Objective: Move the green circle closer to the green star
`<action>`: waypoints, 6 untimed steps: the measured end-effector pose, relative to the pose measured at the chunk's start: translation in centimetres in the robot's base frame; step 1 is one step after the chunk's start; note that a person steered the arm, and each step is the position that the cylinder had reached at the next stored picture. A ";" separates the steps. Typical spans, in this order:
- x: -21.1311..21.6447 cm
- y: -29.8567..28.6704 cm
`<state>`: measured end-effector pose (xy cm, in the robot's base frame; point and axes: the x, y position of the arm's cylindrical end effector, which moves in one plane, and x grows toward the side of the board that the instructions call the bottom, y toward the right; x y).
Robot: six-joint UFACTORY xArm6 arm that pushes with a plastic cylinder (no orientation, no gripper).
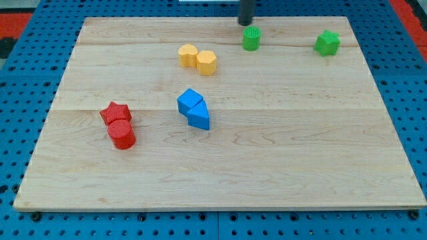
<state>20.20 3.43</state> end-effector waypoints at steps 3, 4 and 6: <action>6.2 -0.9; 6.8 3.9; 6.0 6.1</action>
